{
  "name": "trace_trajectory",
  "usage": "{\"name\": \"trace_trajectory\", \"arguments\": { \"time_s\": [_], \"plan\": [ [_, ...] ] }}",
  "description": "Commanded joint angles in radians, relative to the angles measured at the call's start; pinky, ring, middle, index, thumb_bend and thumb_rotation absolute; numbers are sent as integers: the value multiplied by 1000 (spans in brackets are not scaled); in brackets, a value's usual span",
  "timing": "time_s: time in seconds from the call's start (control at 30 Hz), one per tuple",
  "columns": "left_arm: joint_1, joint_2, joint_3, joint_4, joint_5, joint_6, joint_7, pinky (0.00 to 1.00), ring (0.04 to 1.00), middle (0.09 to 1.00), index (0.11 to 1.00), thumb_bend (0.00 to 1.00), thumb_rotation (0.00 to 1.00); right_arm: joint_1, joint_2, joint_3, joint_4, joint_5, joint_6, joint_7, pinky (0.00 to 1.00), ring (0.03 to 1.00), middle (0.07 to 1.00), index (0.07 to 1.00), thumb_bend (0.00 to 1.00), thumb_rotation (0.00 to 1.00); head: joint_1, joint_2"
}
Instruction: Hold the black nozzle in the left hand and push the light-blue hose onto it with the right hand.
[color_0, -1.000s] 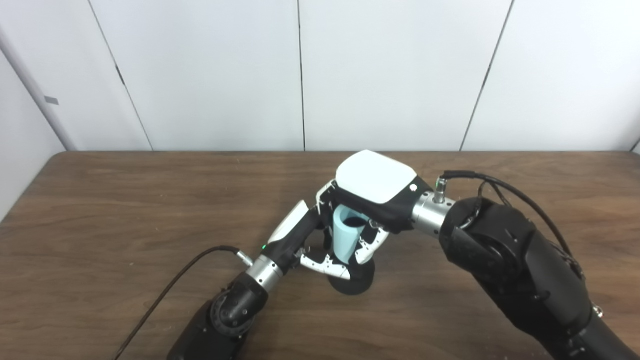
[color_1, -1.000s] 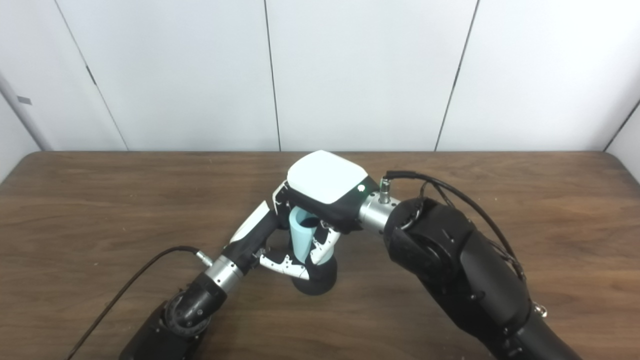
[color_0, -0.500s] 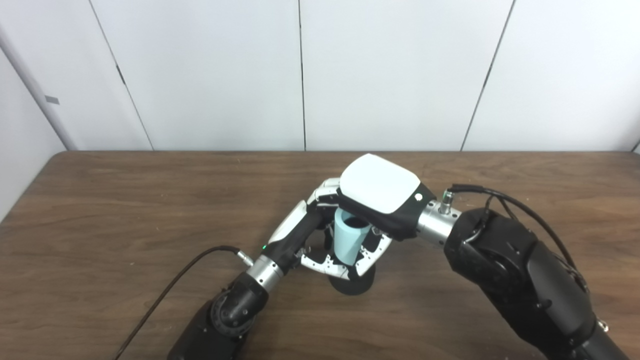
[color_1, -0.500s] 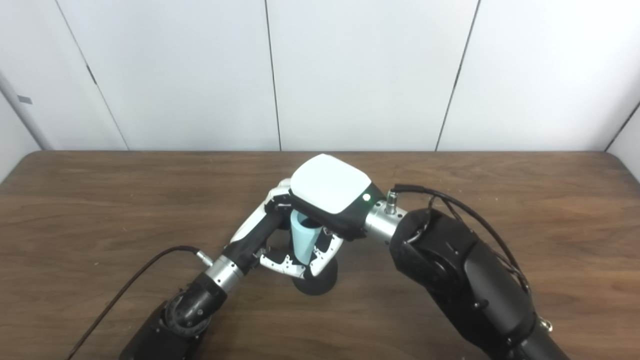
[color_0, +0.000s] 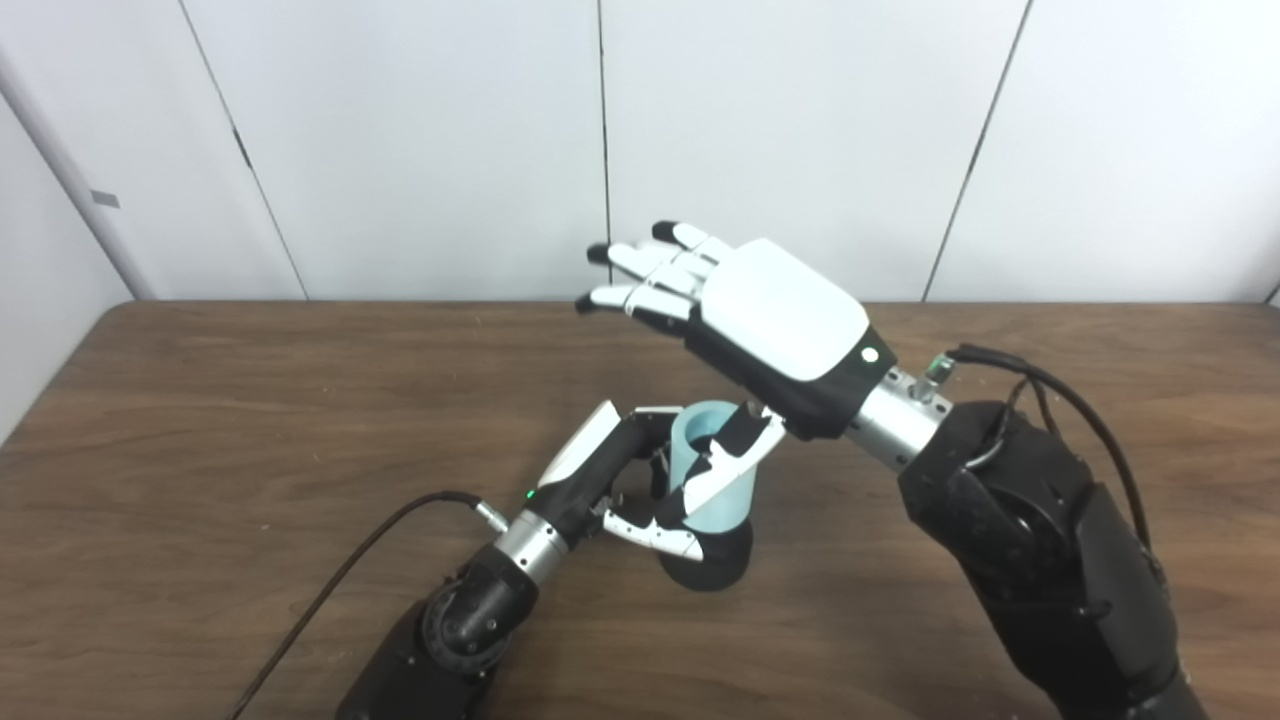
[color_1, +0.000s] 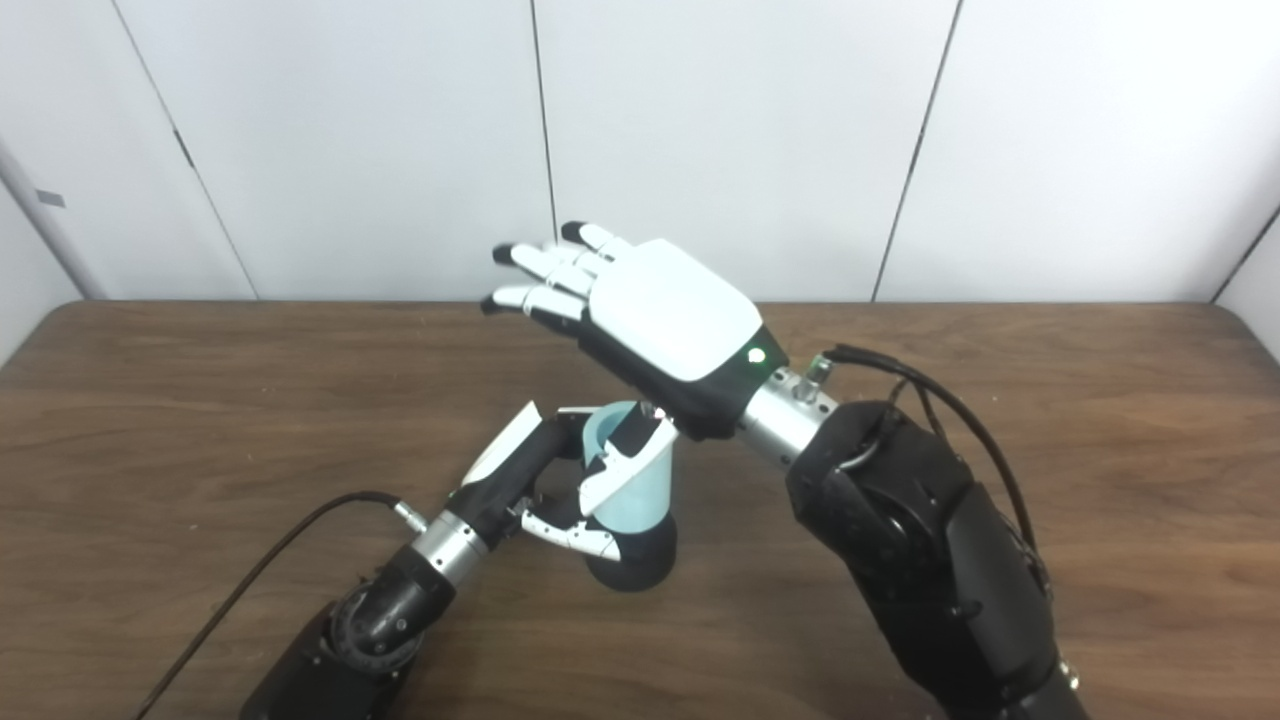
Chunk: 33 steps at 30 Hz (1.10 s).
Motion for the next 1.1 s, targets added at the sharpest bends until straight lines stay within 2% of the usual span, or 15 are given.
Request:
{"name": "trace_trajectory", "arguments": {
  "time_s": [0.0, 0.07, 0.17, 0.3, 0.33, 0.4, 0.43, 0.47, 0.53, 0.57, 0.63, 0.73, 0.87, 0.97, 1.07],
  "plan": [
    [94, 19, -42, 62, 64, 56, -42, 198, 272, 345, 481, 522, 80, -6, 10, -44, -33, 45, 12, -50, 917, 954, 974, 882, 1000, 511, 3, 1],
    [92, 23, -44, 55, 61, 58, -49, 200, 274, 347, 481, 522, 80, 41, 23, -96, -23, 101, 21, -90, 898, 957, 976, 902, 1000, 511, 6, 2],
    [91, 31, -45, 43, 47, 51, -61, 205, 282, 356, 483, 522, 80, 121, 42, -174, 11, 187, 17, -159, 808, 939, 973, 923, 986, 540, 2, 3],
    [90, 43, -51, 35, 39, 27, -74, 234, 321, 400, 489, 520, 83, 202, 70, -231, 55, 284, 4, -225, 795, 923, 962, 942, 959, 569, -1, 0],
    [87, 50, -57, 30, 38, 18, -83, 363, 465, 543, 597, 775, 245, 235, 87, -248, 74, 315, 2, -251, 802, 902, 946, 948, 897, 613, -2, 0],
    [82, 63, -67, 20, 33, 12, -106, 558, 652, 729, 747, 937, 350, 280, 110, -264, 98, 347, 2, -288, 782, 883, 933, 956, 840, 679, -2, 0],
    [78, 76, -73, 5, 21, 23, -135, 607, 698, 775, 787, 968, 371, 302, 121, -272, 108, 359, 8, -303, 775, 878, 931, 958, 827, 696, 1, 0],
    [75, 90, -77, -15, 2, 42, -170, 754, 803, 877, 913, 988, 399, 324, 130, -281, 117, 371, 14, -316, 762, 873, 927, 959, 802, 738, 3, 0],
    [70, 114, -77, -50, -46, 80, -233, 925, 915, 968, 978, 998, 431, 363, 143, -297, 131, 397, 24, -335, 750, 864, 920, 960, 782, 777, 5, 1],
    [69, 122, -69, -65, -81, 94, -254, 970, 961, 987, 991, 1000, 446, 379, 146, -303, 137, 410, 29, -340, 749, 859, 915, 960, 774, 787, 5, 2],
    [71, 129, -49, -93, -137, 119, -275, 992, 990, 997, 998, 1000, 461, 405, 152, -309, 143, 429, 36, -346, 758, 858, 909, 959, 756, 804, 5, 2],
    [83, 105, 26, -110, -240, 85, -250, 1000, 999, 1000, 1000, 1000, 477, 447, 167, -313, 173, 470, 27, -366, 753, 866, 907, 953, 733, 827, 3, -1],
    [96, 66, 113, -134, -310, 46, -226, 1000, 1000, 1000, 1000, 1000, 461, 477, 189, -306, 178, 498, 41, -386, 764, 872, 907, 944, 714, 860, 1, -3],
    [106, 46, 168, -152, -299, -6, -194, 1000, 1000, 1000, 1000, 1000, 443, 491, 204, -305, 176, 522, 56, -394, 773, 872, 906, 935, 726, 892, 8, -7],
    [121, 60, 203, -195, -255, -15, -171, 1000, 1000, 1000, 1000, 1000, 449, 503, 213, -306, 177, 551, 58, -395, 788, 862, 902, 933, 748, 924, 13, -9]
  ]
}}
